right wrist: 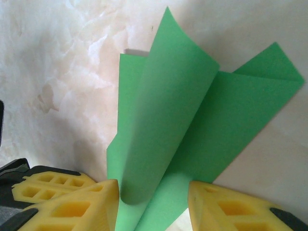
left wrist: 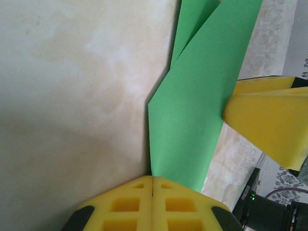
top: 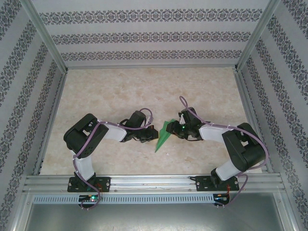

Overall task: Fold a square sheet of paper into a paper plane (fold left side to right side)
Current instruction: Fold the wing for the fifth time at the center of the table.

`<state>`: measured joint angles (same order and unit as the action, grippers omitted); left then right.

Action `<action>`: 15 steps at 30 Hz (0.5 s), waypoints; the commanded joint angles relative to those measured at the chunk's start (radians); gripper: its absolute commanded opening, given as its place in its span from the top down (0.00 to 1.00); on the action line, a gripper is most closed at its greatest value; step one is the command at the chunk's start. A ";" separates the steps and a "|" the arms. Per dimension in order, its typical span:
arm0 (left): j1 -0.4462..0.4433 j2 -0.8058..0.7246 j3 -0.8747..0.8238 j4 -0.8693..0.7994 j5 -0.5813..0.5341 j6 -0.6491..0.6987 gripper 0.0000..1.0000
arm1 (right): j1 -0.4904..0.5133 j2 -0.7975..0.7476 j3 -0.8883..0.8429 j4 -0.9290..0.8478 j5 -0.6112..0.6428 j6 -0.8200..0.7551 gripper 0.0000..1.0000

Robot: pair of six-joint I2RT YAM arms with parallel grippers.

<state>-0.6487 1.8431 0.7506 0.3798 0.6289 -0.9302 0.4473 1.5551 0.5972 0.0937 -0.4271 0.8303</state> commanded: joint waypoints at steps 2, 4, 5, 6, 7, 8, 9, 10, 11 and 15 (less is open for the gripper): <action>-0.008 -0.015 0.002 -0.071 -0.100 0.054 0.99 | 0.004 0.052 0.039 0.024 -0.009 -0.047 0.57; -0.008 -0.030 0.001 -0.074 -0.106 0.059 0.99 | 0.005 0.065 0.050 0.027 -0.015 -0.056 0.57; -0.008 -0.040 0.001 -0.077 -0.107 0.062 0.99 | 0.006 0.071 0.056 0.033 -0.020 -0.061 0.57; -0.008 -0.045 0.001 -0.079 -0.109 0.062 0.99 | 0.008 0.079 0.061 0.034 -0.023 -0.064 0.57; -0.008 -0.052 0.001 -0.081 -0.111 0.066 0.99 | 0.010 0.089 0.069 0.035 -0.028 -0.071 0.57; -0.008 -0.059 -0.001 -0.082 -0.111 0.068 0.99 | 0.012 0.097 0.077 0.038 -0.036 -0.077 0.57; -0.008 -0.063 -0.001 -0.084 -0.113 0.068 0.99 | 0.014 0.102 0.081 0.042 -0.038 -0.080 0.57; -0.008 -0.069 -0.002 -0.086 -0.115 0.070 0.99 | 0.017 0.106 0.086 0.048 -0.043 -0.083 0.58; -0.008 -0.074 -0.001 -0.088 -0.116 0.074 0.99 | 0.020 0.111 0.091 0.051 -0.044 -0.086 0.58; -0.008 -0.087 0.000 -0.094 -0.116 0.080 0.99 | 0.027 0.119 0.103 0.050 -0.043 -0.096 0.58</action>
<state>-0.6552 1.7905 0.7502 0.3191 0.5365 -0.8845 0.4496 1.6241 0.6754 0.0563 -0.4656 0.7731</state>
